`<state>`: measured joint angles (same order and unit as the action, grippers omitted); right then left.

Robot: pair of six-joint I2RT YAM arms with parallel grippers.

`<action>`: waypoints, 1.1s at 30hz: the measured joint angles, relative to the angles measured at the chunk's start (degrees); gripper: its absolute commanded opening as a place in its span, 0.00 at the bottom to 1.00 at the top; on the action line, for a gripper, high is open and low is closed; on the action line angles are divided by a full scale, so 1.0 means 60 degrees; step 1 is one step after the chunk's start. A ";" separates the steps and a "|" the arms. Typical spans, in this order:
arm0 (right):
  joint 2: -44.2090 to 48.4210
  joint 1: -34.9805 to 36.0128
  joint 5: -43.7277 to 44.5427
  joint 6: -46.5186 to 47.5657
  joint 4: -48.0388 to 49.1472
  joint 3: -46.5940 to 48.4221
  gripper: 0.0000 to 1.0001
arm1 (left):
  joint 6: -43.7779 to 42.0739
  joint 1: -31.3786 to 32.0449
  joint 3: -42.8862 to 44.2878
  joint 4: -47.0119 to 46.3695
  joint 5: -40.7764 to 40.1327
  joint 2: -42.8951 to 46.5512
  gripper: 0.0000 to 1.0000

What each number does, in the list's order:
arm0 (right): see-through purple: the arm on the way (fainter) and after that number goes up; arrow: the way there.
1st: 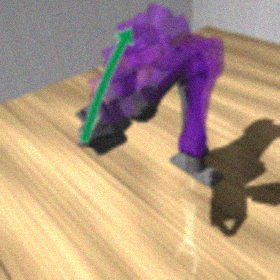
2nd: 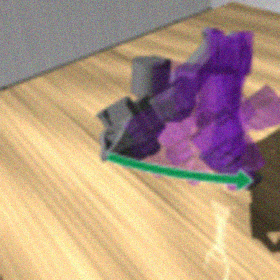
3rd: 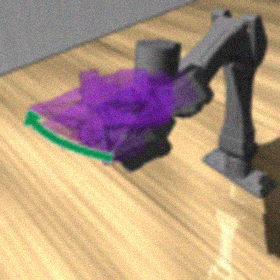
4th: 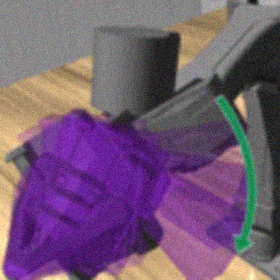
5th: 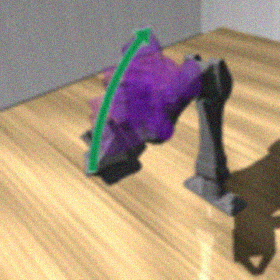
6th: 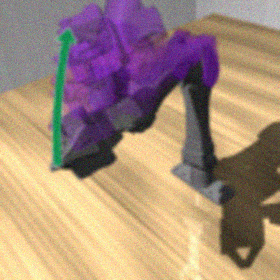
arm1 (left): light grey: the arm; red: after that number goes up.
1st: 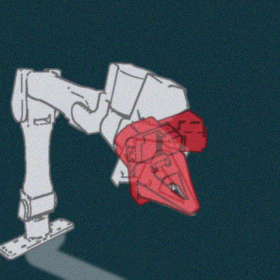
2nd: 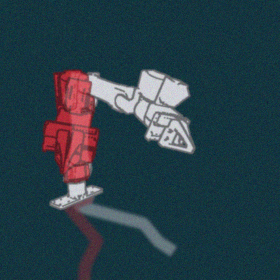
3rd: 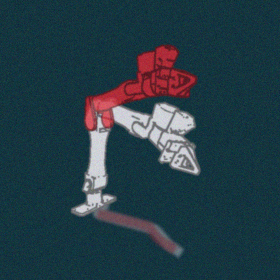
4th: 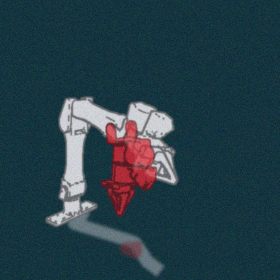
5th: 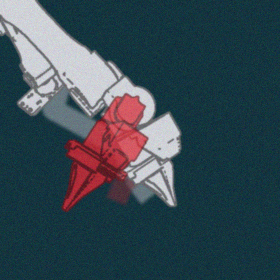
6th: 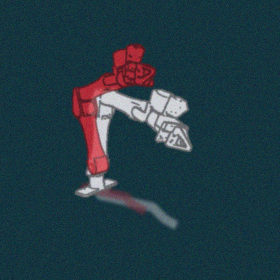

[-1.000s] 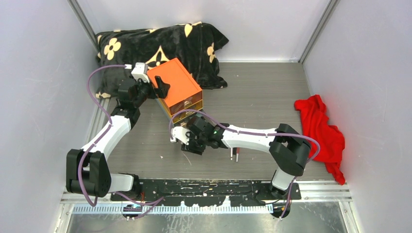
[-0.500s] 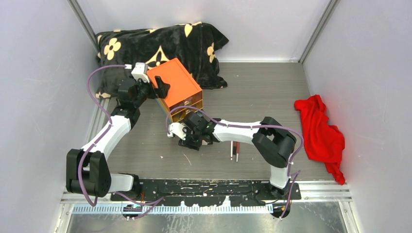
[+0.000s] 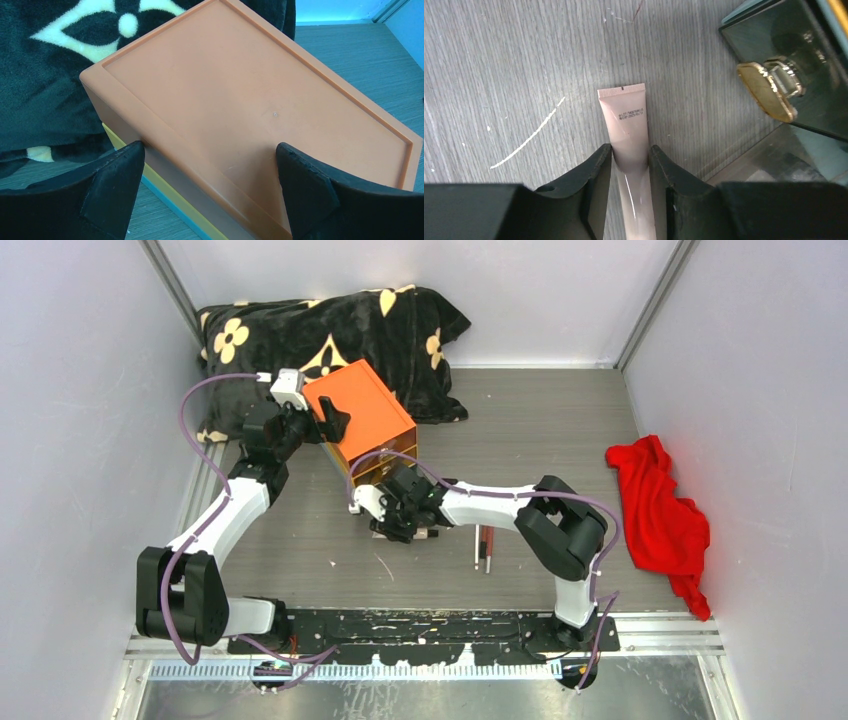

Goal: Organize the makeup
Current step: Pick up the makeup from the center of the board.

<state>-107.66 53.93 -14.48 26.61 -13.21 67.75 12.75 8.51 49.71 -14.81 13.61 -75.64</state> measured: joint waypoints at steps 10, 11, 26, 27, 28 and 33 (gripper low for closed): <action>0.0510 0.0076 -0.0040 -0.0426 0.0535 -0.0936 0.12 | 0.0011 0.0004 -0.0025 -0.0004 0.0007 0.0033 1.00; 0.0576 0.0102 -0.0025 -0.0484 0.0477 -0.0991 0.12 | 0.0011 0.0004 -0.0025 -0.0007 0.0007 0.0033 1.00; 0.3096 0.0539 0.0907 -0.1078 -0.1687 -0.0973 0.17 | 0.0000 0.0018 -0.0044 -0.0004 -0.0018 0.0066 1.00; 0.3289 0.0539 0.1089 -0.1144 -0.1745 -0.0867 0.17 | 0.0000 0.0018 -0.0044 -0.0004 -0.0018 0.0066 1.00; 0.3464 0.0535 0.1319 -0.1195 -0.1789 -0.0743 0.18 | 0.0004 0.0018 -0.0044 -0.0004 -0.0018 0.0066 1.00; 0.3588 0.0291 0.2262 -0.1359 -0.1832 -0.0120 0.19 | 0.0000 0.0018 -0.0047 0.0015 0.0000 0.0091 1.00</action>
<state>-86.13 55.68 -0.91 18.46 -24.21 67.02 12.75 8.62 49.43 -14.72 13.61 -75.09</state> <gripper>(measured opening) 0.200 1.000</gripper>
